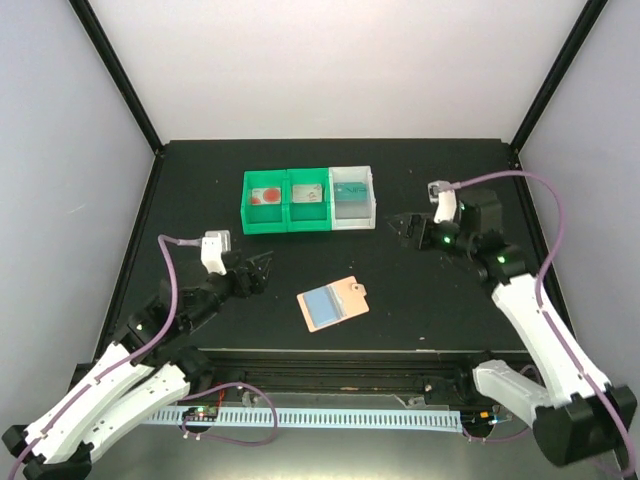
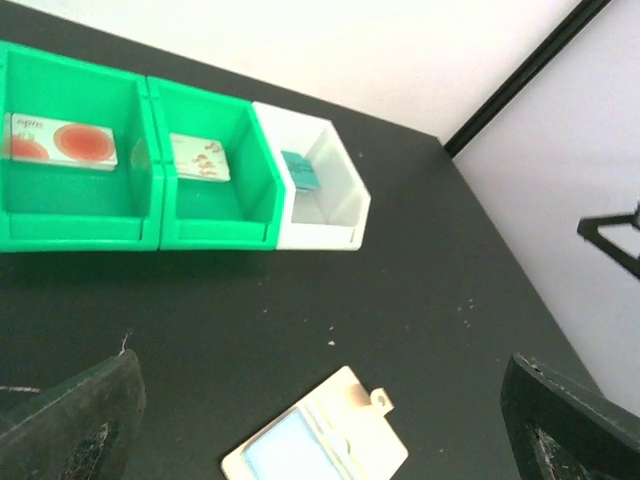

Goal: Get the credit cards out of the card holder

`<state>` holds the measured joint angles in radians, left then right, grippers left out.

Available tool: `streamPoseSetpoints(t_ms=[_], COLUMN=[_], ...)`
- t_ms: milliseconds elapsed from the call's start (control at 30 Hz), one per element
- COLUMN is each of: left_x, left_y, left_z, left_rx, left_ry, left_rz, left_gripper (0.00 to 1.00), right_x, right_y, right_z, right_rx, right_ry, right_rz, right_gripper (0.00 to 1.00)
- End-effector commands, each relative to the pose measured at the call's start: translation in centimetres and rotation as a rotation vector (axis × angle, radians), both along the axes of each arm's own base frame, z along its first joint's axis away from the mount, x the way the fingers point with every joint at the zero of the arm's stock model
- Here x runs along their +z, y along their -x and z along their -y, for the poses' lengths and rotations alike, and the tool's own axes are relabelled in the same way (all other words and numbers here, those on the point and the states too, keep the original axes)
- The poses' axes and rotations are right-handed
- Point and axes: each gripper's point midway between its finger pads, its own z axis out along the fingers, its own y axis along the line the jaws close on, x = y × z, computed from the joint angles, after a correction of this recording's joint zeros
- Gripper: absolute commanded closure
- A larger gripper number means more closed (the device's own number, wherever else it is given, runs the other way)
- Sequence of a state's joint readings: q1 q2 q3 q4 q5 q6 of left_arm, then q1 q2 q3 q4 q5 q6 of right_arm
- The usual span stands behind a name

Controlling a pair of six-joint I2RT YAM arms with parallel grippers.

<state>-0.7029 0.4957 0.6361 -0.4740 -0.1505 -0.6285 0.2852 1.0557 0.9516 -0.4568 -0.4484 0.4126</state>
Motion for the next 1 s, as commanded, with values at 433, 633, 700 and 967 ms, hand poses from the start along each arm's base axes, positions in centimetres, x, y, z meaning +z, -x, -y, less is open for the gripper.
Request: streamPoseSetpoints(t_ms=[433,633,700,967], left_x=[4.1,3.1,3.1,2.4], left_y=[2.2,2.3,2.4,2.4], left_z=[0.9,0.8,0.8,0.7], left_rx=[-0.114,-0.115,-0.117,-0.112], left_ry=[0.138,0.166,0.173,0.176], left_rz=[0.106,0.125,0.135,0.150], left_gripper=[0.01,0.01,0.01,0.01], right_x=[0.4,0.1,-0.3,-1.0], right_y=[9.1,9.8,9.9,9.7], right_z=[2.9,2.9,2.8,2.5], right_rx=[-0.036,-0.034,-0.030,-0.020], right_ry=[-0.081,-0.112,-0.119,-0.128], right_rz=[0.138,0.141,0.127,0.104], right_gripper=[0.00,0.00,0.00,0.00])
